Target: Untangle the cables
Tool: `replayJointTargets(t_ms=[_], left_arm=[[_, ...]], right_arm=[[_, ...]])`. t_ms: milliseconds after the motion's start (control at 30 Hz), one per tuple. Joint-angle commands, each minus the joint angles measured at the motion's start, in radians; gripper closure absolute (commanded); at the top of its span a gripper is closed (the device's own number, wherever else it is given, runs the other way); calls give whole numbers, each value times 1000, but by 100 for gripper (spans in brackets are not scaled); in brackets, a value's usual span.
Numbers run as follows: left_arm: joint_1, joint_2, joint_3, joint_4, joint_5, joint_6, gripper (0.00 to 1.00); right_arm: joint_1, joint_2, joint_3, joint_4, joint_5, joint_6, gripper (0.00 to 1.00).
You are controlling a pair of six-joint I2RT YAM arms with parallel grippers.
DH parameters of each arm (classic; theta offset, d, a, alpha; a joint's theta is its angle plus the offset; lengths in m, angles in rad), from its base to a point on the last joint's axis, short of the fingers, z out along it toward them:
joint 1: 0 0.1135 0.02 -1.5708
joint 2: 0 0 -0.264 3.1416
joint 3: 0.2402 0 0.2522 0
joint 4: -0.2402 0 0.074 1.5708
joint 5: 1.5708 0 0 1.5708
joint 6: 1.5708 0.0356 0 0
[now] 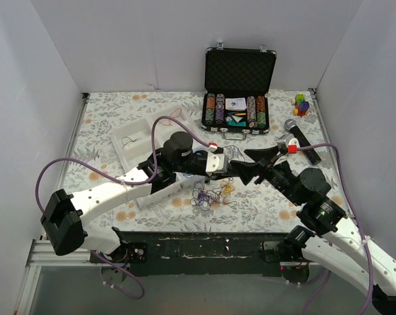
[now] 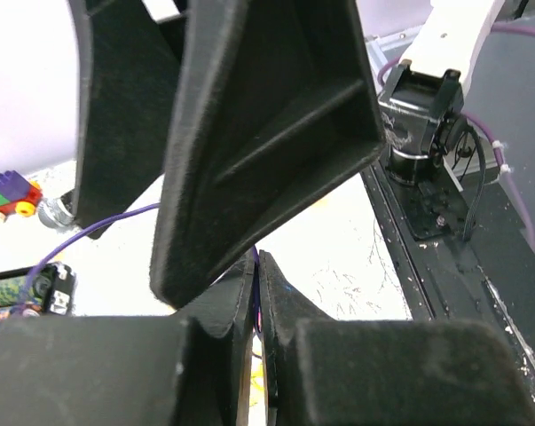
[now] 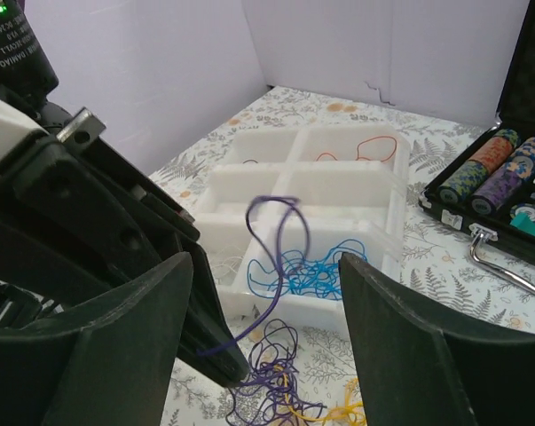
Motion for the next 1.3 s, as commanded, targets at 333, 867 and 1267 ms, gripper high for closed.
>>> replayJointTargets(t_ms=[333,867,1267], left_arm=[[6,-56,387,-97,-54,80,100],[6,-49,534,-133,-125,183,100],[6,-40,615,-166,-100,160,100]], right_arm=[[14,-22,-98,-90,-104,-13,19],[14,-61,-158,-84,-169,25,16],[15,51,-118,61,-176,1,14]])
